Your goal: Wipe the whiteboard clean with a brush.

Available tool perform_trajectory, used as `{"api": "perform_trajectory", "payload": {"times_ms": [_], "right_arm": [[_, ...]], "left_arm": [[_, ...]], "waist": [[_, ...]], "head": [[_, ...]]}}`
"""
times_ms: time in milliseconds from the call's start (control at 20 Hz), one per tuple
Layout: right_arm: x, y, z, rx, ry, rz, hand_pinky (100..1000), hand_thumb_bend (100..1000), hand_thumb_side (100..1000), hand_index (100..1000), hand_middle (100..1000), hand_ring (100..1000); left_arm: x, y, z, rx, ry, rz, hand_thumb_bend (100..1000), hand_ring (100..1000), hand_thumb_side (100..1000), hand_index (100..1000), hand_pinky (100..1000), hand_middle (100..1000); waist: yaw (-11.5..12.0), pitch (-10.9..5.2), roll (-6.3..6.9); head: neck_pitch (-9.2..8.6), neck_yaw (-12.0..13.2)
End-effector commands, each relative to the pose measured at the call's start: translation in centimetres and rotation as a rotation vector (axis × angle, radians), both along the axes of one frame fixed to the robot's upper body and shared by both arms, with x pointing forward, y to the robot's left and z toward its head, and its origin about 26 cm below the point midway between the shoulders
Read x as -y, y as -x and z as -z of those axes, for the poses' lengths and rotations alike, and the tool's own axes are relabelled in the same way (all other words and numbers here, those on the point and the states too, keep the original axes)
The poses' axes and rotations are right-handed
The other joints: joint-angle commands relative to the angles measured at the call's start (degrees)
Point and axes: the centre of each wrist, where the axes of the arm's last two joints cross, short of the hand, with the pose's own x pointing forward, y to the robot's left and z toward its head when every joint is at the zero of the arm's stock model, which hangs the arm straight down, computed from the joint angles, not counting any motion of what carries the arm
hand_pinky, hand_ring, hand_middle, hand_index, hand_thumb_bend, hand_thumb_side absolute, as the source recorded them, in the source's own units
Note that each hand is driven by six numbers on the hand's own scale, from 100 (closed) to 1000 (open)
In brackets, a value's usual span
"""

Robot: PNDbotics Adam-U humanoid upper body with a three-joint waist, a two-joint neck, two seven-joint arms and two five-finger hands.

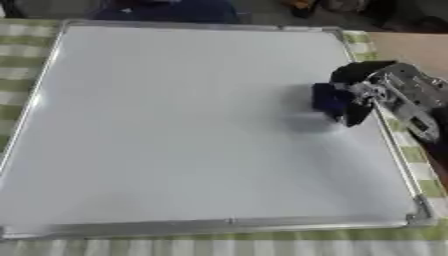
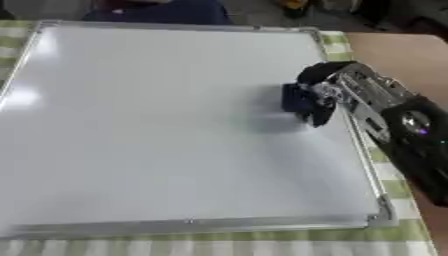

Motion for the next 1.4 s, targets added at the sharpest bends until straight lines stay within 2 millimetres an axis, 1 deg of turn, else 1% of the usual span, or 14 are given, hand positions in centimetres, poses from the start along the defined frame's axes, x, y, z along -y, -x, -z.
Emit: {"api": "perform_trajectory", "payload": {"times_ms": [50, 100, 450, 750, 1200, 1400], "right_arm": [[1.32, -0.53, 0.91, -0.005, 0.032, 0.061, 544, 100, 172, 291, 538, 792], [1.36, -0.62, 0.93, 0.002, 0.034, 0.065, 543, 100, 158, 291, 538, 792], [1.38, -0.86, 1.01, 0.018, 0.033, 0.067, 539, 100, 158, 291, 536, 789], [1.38, -1.12, 0.71, 0.063, 0.018, 0.094, 512, 100, 159, 289, 525, 772], [1.09, -1.28, 0.42, 0.101, -0.01, 0.102, 484, 100, 163, 289, 509, 755], [0.7, -1.17, 0.49, 0.092, -0.024, 0.078, 472, 100, 162, 281, 495, 747]], "left_arm": [[-0.17, 0.26, -0.89, 0.034, -0.018, 0.0, 278, 784, 1000, 830, 662, 769], [-0.17, 0.26, -0.89, 0.034, -0.018, 0.0, 278, 784, 1000, 830, 662, 769], [-0.14, 0.26, -0.87, 0.033, -0.019, 0.001, 277, 784, 1000, 831, 662, 769], [-0.15, 0.27, -0.85, 0.032, -0.02, 0.0, 277, 784, 1000, 831, 662, 769], [-0.12, 0.27, -0.83, 0.031, -0.022, 0.001, 276, 784, 1000, 831, 663, 770], [-0.13, 0.27, -0.82, 0.03, -0.022, 0.001, 278, 784, 1000, 831, 663, 769]], "waist": [[0.1, -0.56, 0.43], [0.1, -0.55, 0.44], [0.0, -0.53, 0.4], [0.1, -0.53, 0.33], [0.1, -0.49, 0.16], [0.1, -0.69, 0.08]], "head": [[-0.82, -0.2], [-0.82, -0.2], [-0.99, -0.2], [-1.34, -0.2], [-1.38, -0.2], [-1.27, -0.1]]}}
